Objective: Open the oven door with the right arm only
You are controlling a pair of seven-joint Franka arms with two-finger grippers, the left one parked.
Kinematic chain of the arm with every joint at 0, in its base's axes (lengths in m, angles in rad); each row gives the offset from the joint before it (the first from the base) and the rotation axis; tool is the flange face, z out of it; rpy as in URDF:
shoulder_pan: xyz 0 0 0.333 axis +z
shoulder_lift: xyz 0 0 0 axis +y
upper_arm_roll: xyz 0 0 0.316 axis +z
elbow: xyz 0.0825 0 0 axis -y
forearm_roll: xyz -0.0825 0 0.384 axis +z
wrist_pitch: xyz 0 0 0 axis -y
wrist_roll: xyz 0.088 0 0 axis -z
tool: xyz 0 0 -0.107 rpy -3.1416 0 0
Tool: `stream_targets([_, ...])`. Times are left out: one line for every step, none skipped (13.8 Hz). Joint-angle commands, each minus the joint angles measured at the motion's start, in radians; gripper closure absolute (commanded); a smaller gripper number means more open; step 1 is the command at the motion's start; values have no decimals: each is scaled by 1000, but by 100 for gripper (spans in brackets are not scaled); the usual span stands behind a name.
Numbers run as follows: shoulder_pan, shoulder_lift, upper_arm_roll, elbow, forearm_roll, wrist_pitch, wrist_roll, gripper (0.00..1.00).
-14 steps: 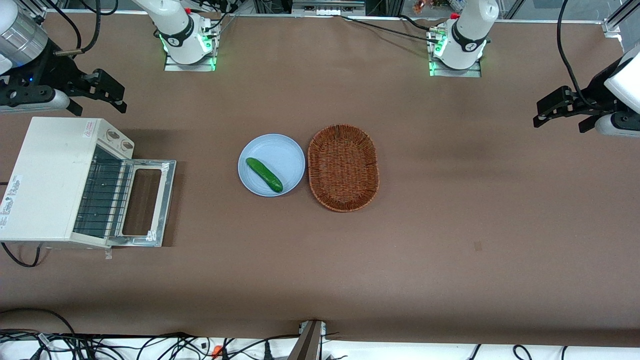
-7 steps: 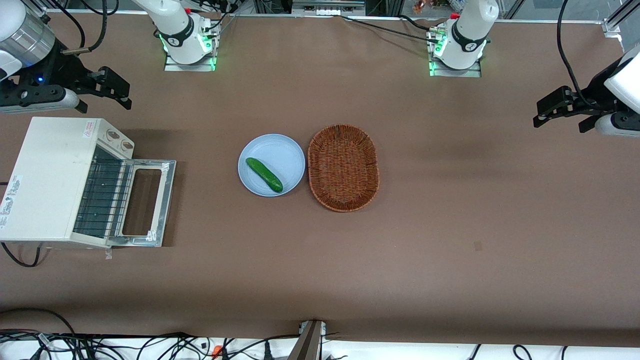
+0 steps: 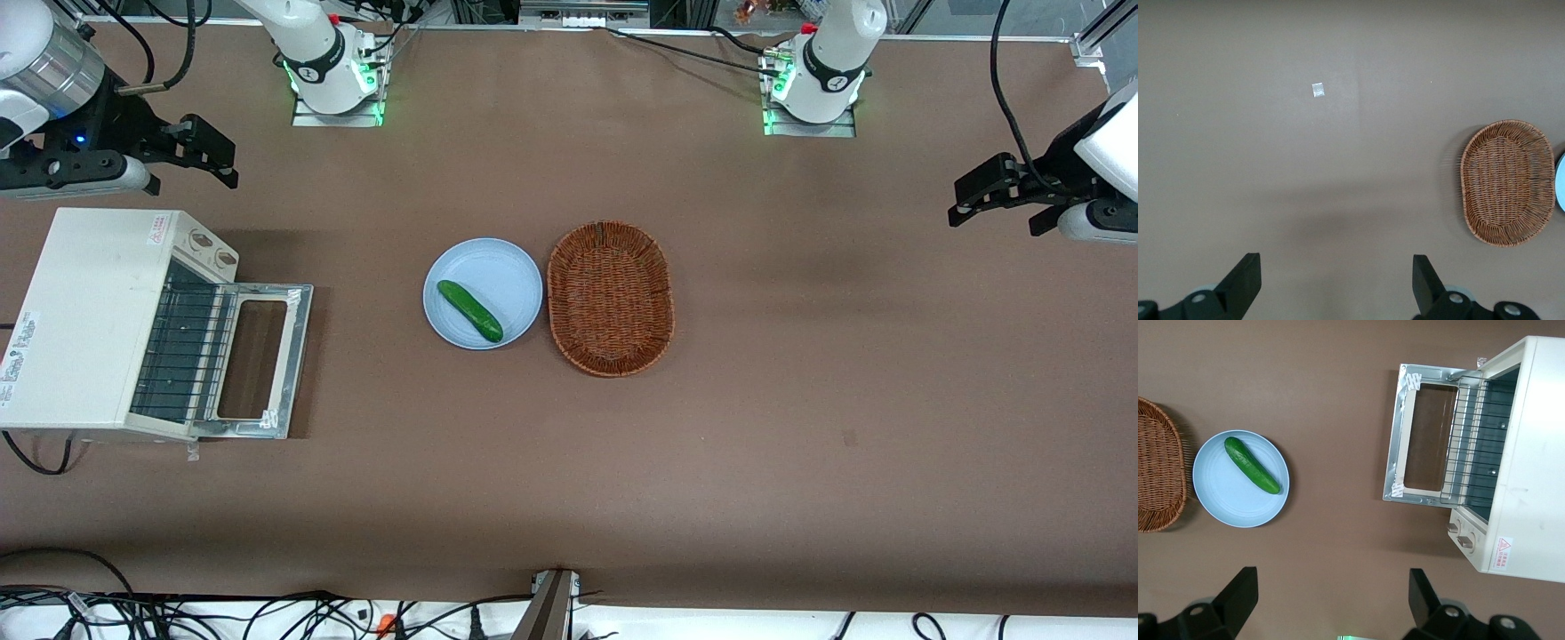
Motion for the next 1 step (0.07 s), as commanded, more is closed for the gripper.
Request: stream_targets([-16, -8, 11, 8, 20, -25, -13, 0])
